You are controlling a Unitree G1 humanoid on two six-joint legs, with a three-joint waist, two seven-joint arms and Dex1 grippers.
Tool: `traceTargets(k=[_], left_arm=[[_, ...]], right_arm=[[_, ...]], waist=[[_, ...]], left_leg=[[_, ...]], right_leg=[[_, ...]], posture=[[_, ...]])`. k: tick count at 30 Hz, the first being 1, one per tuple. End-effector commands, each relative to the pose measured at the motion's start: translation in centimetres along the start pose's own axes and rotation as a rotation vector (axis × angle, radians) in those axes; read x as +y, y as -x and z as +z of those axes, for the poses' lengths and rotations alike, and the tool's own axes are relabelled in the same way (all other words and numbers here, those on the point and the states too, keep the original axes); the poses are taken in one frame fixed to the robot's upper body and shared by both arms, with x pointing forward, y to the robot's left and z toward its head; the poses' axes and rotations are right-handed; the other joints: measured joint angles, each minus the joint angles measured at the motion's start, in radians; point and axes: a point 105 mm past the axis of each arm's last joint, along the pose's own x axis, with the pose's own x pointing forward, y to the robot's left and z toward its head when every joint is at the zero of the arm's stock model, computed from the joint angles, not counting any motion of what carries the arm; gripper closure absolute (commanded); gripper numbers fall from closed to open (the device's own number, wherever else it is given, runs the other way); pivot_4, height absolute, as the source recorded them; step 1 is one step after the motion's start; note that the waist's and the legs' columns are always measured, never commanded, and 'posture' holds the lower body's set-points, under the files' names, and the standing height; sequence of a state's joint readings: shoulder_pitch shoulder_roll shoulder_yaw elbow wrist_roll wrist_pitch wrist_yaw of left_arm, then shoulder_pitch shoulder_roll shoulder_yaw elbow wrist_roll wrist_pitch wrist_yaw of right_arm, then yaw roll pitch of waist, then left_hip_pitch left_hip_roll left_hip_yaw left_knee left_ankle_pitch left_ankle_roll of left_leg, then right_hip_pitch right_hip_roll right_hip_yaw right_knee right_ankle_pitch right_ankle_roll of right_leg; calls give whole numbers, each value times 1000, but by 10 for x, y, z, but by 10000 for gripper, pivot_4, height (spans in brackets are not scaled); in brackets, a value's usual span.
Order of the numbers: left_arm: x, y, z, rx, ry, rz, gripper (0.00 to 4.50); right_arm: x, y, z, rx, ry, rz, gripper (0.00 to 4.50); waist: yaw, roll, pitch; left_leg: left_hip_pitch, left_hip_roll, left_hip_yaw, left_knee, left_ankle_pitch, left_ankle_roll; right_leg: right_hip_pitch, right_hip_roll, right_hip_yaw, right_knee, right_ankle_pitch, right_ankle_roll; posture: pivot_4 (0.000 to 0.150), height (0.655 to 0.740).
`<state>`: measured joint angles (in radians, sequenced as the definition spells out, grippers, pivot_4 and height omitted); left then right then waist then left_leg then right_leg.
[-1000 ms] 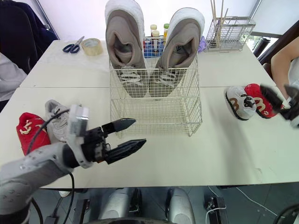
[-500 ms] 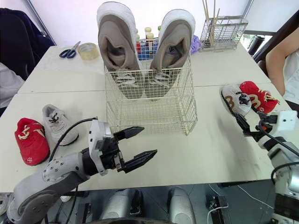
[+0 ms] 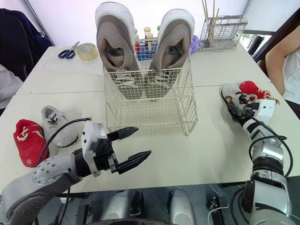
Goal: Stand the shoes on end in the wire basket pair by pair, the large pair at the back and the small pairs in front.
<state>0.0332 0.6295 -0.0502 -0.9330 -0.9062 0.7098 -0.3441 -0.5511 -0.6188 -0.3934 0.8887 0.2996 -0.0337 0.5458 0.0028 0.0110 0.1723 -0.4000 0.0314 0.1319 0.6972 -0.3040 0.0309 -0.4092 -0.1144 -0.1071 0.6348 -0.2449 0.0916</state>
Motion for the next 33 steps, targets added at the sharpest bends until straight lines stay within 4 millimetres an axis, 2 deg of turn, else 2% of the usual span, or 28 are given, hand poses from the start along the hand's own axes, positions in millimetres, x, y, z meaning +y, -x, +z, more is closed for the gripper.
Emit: traceTargets(k=[1, 2, 5, 6, 7, 8, 10, 11, 12, 13, 14, 15, 18, 20, 21, 23, 24, 26, 30, 33], left_arm=[[-7, 4, 9, -21, -32, -3, 0], [-6, 5, 9, -18, -33, 0, 0], [-5, 9, 7, 4, -39, -2, 0], [-3, 13, 8, 15, -43, 0, 0], [2, 17, 12, 13, -36, 4, 0], [6, 20, 15, 10, -30, 8, 0], [11, 29, 27, -9, 17, -12, 0], [14, 33, 33, -18, 35, -23, 0], [17, 35, 42, -27, 44, -34, 0], [19, 37, 49, -32, 53, -42, 0], [22, 39, 56, -38, 60, -46, 0], [26, 41, 62, -38, 65, -46, 0], [30, 44, 72, -23, 75, -56, 0], [32, 48, 77, -12, 77, -58, 0], [34, 50, 80, -6, 79, -53, 0], [37, 57, 88, -9, 119, -44, 0], [36, 62, 91, -8, 138, -48, 0], [42, 73, 94, 17, 133, -17, 0], [57, 103, 108, -7, 151, 59, 0], [64, 121, 120, -34, 165, 87, 0]], right_arm=[[7, -4, 0, -10, 22, 27, 23677], [8, -5, 0, -12, 23, 28, 28597], [6, -3, 4, -38, 34, 15, 36833], [3, -2, 19, -83, 66, 17, 38187], [-1, 0, 44, -153, 101, 24, 38187], [-3, 1, 62, -201, 128, 31, 38187], [-6, 8, 124, -341, 213, 60, 38187], [-5, 13, 157, -406, 259, 79, 38187], [-3, 23, 205, -496, 330, 112, 38187], [1, 34, 243, -568, 398, 137, 38187], [10, 46, 278, -642, 464, 169, 38187], [21, 56, 304, -702, 518, 201, 38187], [71, 81, 361, -861, 630, 392, 38187], [119, 96, 376, -915, 694, 624, 38187], [147, 104, 374, -923, 720, 788, 38187], [196, 118, 350, -859, 806, 1141, 38187], [210, 122, 337, -801, 850, 1251, 38187], [225, 130, 321, -728, 927, 1401, 38187], [247, 159, 310, -663, 1018, 1598, 38187], [257, 176, 300, -646, 1069, 1710, 38187]], waist=[[-6, 0, 0], [-8, 0, 0], [-16, 0, 0], [-16, 0, 0], [-16, 0, 0], [-15, 2, 1], [-14, 8, 4], [-15, 12, 6], [-16, 17, 9], [-18, 23, 13], [-18, 26, 14], [-19, 27, 15], [-21, 16, 13], [-29, 5, 12], [-36, 3, 12], [-48, 1, 13], [-48, 2, 13], [-42, 1, 13], [-11, -1, 15], [-12, -2, 16]], left_leg=[[0, 0, 0, 0, 0, 0], [0, 0, 0, 0, 0, 0], [1, 0, -1, 0, 0, 0], [1, 0, -1, -1, 0, 0], [1, 0, -1, -1, 0, 0], [1, 0, -1, -1, 0, 0], [0, 0, 0, -1, 0, 0], [-1, -1, 0, 0, 0, 0], [-2, -1, 0, 0, 0, 0], [-4, -2, 1, 1, 0, 0], [-7, -2, 2, 2, 0, 0], [-9, -2, 4, 1, 0, 0], [-7, 1, 2, -6, 2, -4], [-4, 1, 2, -15, 5, -9], [-4, 4, 2, -15, 5, -9], [-4, 6, 2, -14, 5, -10], [-4, 6, 2, -14, 5, -10], [-5, 6, 2, -13, 5, -10], [-11, 1, 1, -13, 5, -9], [-12, 0, 1, -13, 4, -7]], right_leg=[[0, 0, 0, 0, 0, 0], [1, 0, 0, 0, 0, 0], [1, 0, 0, 0, 0, 0], [1, 0, 0, 0, 0, 0], [1, 0, 0, 0, 0, 0], [1, 0, 0, 0, 0, 0], [0, -1, 0, 0, 0, 0], [-1, -2, 0, 0, 0, 0], [-3, -3, 0, 0, 0, 0], [-4, -4, 0, 0, 0, 0], [-8, -4, 2, 1, 0, 0], [-13, -4, 4, 3, 0, 0], [-16, 2, 5, 5, -3, -2], [-16, 6, 5, 2, -4, -5], [-16, 9, 6, 2, -4, -6], [-16, 9, 6, 2, -2, -7], [-16, 8, 6, 2, -2, -8], [-17, 7, 6, 3, -1, -8], [-22, 3, 3, 3, -2, -8], [-22, 2, 2, 1, -2, -7]], posture=[[1500, 7400], [1500, 7400], [1500, 7400], [1500, 7400], [1500, 7400], [1500, 7400], [1500, 7400], [1500, 7400], [1500, 7400], [1500, 7400], [1500, 7400], [1500, 7400], [1500, 7400], [1500, 7400], [1500, 7400], [1500, 7400], [1500, 7400], [1500, 7400], [1500, 7400], [1500, 7400]])
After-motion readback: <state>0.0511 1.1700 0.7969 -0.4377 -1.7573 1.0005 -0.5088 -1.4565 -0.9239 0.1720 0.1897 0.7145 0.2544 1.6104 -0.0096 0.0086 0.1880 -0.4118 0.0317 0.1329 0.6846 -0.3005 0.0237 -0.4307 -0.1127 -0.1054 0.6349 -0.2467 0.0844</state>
